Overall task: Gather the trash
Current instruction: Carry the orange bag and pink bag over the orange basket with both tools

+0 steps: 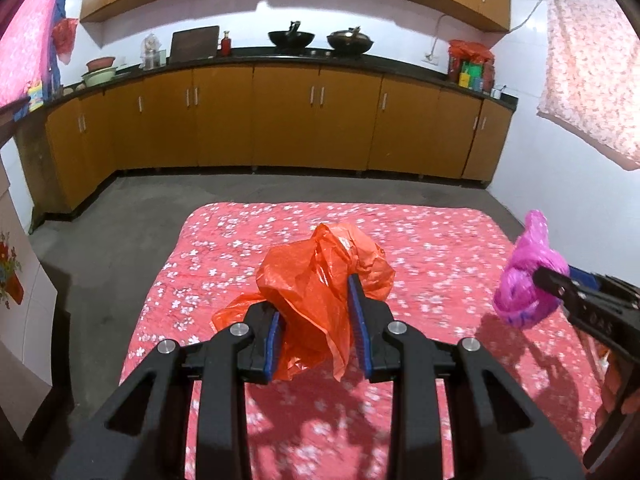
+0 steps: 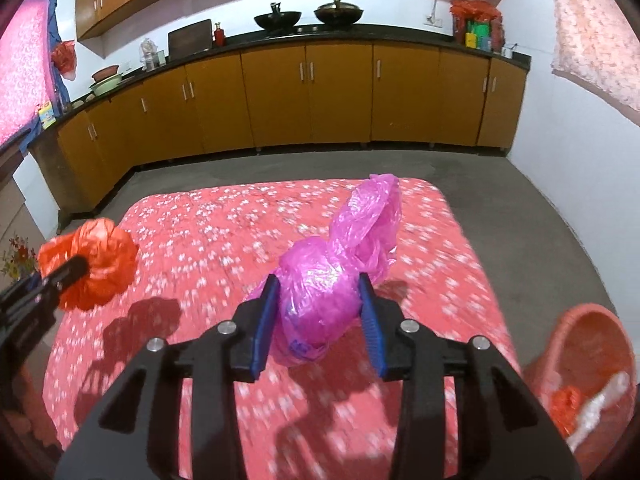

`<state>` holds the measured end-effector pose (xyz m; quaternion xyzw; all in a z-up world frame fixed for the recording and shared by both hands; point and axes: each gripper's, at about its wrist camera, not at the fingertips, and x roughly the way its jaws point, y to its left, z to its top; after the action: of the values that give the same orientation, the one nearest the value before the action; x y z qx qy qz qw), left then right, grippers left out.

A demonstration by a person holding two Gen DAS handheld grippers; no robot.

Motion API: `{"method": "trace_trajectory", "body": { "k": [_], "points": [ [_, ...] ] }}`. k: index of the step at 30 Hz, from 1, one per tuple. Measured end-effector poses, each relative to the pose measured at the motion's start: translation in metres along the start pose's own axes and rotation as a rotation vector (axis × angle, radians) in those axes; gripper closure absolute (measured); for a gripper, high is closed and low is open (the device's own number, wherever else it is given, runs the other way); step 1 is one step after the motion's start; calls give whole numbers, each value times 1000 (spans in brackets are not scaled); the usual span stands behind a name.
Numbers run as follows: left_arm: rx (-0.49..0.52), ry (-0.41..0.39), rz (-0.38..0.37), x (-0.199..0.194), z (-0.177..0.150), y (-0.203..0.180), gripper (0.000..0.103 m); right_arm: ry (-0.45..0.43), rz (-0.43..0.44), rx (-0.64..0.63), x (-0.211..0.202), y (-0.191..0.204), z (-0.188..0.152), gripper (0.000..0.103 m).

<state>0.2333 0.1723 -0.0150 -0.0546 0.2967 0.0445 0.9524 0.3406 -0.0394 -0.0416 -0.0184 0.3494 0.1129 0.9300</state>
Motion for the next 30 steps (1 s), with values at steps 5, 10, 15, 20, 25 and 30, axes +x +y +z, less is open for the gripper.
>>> {"method": "trace_trajectory", "body": {
  "k": [5, 10, 15, 20, 25, 30],
  "points": [
    [19, -18, -27, -22, 2, -20, 73, -21, -29, 11, -46, -23, -17, 64],
    [41, -27, -57, -42, -3, -44, 73, -54, -57, 48, -91, -51, -31, 64],
    [74, -31, -85, -55, -7, -69, 73, -80, -90, 78, -124, -77, -42, 64],
    [85, -23, -117, -59, -10, -91, 88, -91, -124, 123, -146, -105, -54, 64],
    [87, 4, -137, -56, -19, -89, 88, -93, -136, 143, -156, -118, -68, 64],
    [67, 39, -128, -53, -30, -65, 56, -84, -128, 153, -154, -123, -78, 64]
  ]
}}
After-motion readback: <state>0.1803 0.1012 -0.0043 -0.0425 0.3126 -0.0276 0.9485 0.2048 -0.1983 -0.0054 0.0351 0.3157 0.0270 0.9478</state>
